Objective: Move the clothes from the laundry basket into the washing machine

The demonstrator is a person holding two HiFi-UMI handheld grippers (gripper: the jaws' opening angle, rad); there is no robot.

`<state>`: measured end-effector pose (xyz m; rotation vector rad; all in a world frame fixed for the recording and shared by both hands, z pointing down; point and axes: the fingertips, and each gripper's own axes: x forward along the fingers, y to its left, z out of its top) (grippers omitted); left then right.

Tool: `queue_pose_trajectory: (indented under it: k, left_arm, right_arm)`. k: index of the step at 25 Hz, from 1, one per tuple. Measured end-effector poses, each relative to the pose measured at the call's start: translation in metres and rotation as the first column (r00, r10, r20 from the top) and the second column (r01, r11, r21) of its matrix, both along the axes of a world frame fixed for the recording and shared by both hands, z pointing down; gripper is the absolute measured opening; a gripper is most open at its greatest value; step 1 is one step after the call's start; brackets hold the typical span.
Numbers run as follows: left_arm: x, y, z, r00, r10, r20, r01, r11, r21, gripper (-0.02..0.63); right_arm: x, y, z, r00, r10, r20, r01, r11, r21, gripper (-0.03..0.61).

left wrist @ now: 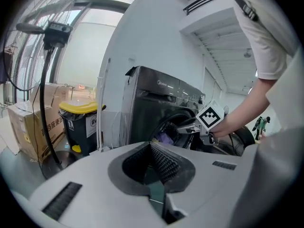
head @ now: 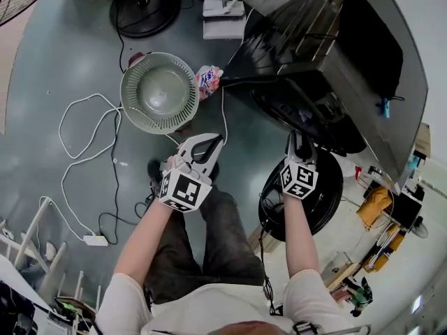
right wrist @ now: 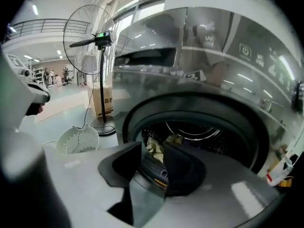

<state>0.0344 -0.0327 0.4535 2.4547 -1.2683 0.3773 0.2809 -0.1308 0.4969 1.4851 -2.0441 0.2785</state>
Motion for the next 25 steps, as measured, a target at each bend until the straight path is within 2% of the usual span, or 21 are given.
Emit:
queue_pose_trajectory:
  k: [10,17,25]
  left_arm:
    - [-0.003,0.023,-0.143,1.000,0.029,0.012,-0.028,0.999,-0.015,0.006]
    - [0.002,0.039,-0.246,0.999,0.037,-0.032,-0.038,0.998,-0.040,0.006]
    - [0.013,0.058,-0.350,0.994,0.036,-0.100,-0.043,0.997,-0.061,0.006]
  right_arm:
    - [0.001,0.029,-0.149,0.998,0.039,0.049,-0.041,0.998,0.043,0.043]
    - [0.012,0.048,-0.255,0.993,0.071,0.098,-0.076,0.996,0.055,0.025]
    - [0.006,0.074,-0.364,0.986,0.053,0.157,-0.065,0.995,0.074,0.014]
